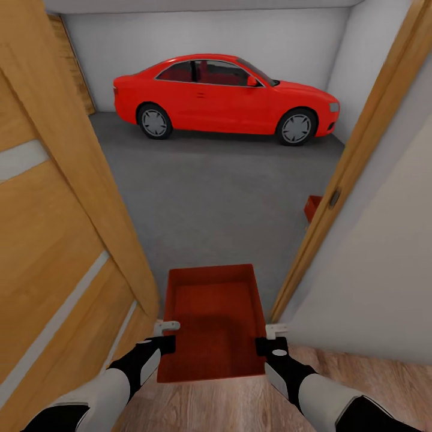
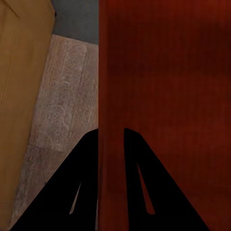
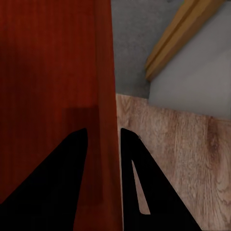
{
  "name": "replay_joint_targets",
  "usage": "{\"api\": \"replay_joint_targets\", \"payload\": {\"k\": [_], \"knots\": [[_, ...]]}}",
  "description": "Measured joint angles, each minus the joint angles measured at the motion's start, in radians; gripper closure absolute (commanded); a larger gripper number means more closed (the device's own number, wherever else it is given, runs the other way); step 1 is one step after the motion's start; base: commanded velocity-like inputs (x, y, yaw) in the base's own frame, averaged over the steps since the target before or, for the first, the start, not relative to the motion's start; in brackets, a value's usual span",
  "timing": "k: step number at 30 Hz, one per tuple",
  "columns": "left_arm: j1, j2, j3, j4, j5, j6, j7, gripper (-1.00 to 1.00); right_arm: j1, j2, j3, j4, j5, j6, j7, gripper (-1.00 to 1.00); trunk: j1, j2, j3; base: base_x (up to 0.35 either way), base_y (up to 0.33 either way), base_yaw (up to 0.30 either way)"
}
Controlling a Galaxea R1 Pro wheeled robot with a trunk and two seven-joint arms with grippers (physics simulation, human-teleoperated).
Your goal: Move the two storage containers from the living room to the garage. In the garage, place one container on the floor and stack the other container on top of it (either order is fine).
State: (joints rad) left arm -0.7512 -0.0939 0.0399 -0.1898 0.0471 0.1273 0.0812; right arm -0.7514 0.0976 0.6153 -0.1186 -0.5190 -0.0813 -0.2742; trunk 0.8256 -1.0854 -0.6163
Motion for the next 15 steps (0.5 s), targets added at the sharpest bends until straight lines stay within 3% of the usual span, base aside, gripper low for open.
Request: {"api": "replay_joint_targets", "payload": {"k": [5, 15], "knots": [[0.0, 0.0, 0.0, 0.001, 0.0, -0.001, 0.0, 1.0, 0.0, 0.0, 0.0, 0.0, 0.001, 0.0, 0.0, 1.0, 0.0, 0.0, 0.0, 0.0, 0.255, 0.0], [0.0, 0.0, 0.0, 0.002, 0.0, -0.005, -0.001, 1.0, 0.0, 0.0, 0.0, 0.0, 0.001, -0.002, 0.0, 1.0, 0.0, 0.0, 0.0, 0.0, 0.021, -0.014]]}}
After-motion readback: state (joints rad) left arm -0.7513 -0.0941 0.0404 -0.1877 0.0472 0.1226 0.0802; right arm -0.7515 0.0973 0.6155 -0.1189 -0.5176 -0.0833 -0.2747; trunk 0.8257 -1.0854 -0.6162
